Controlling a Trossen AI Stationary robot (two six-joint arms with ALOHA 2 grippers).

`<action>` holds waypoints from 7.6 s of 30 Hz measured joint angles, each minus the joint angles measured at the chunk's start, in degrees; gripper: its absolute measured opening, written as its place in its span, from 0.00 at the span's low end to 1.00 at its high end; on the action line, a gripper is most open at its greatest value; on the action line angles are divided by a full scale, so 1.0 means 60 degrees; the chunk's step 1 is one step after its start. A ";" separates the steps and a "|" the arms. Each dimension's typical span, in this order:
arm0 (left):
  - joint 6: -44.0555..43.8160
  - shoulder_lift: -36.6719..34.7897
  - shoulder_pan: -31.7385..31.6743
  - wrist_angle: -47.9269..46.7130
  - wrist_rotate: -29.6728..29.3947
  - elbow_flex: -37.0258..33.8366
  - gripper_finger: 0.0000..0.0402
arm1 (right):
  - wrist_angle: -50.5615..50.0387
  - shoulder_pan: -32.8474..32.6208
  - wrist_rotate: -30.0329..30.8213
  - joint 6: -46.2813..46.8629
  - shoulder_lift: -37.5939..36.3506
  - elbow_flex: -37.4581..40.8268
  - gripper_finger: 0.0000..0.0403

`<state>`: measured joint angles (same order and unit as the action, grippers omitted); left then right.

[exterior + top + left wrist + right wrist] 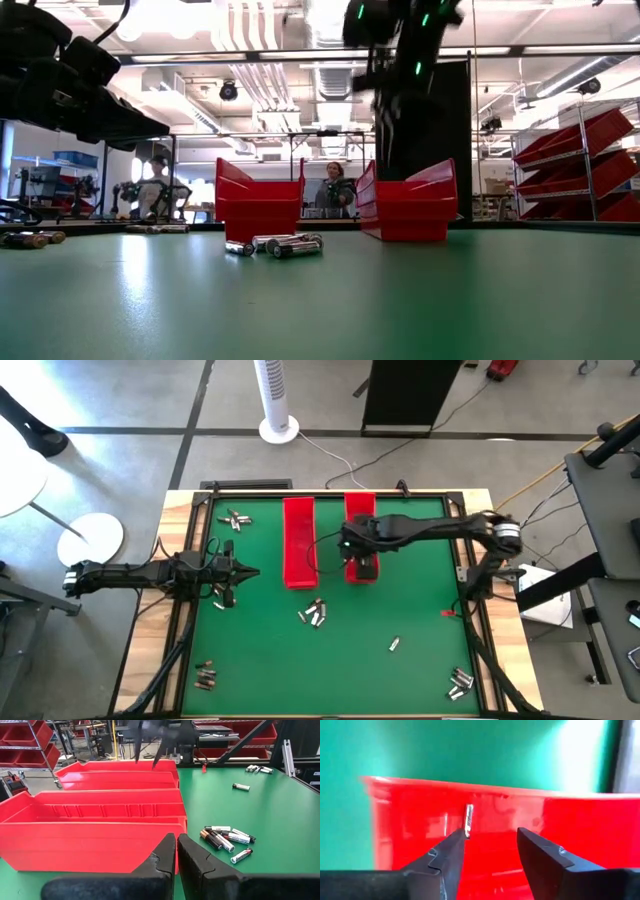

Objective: Sort batteries
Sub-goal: Put the silver battery into the right red bin

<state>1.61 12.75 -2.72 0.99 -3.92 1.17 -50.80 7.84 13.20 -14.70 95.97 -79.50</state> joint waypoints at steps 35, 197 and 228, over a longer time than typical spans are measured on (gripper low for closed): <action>0.0000 0.0040 0.0000 0.0069 0.0000 -0.0003 0.00 | 0.7627 -0.6289 -0.0985 0.3974 -0.2902 0.7590 0.44; 0.0000 0.0193 0.0000 0.0044 0.0000 0.0000 0.00 | 0.1978 0.1639 -0.2023 -0.1206 0.1814 0.1213 0.13; 0.0000 0.0229 0.0000 0.0047 0.0000 0.0000 0.00 | 0.1933 0.1636 -0.2001 -0.0983 0.1792 0.1279 0.28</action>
<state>1.61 14.13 -2.72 1.28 -3.92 1.17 -39.20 17.65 1.19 -20.60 106.72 -71.83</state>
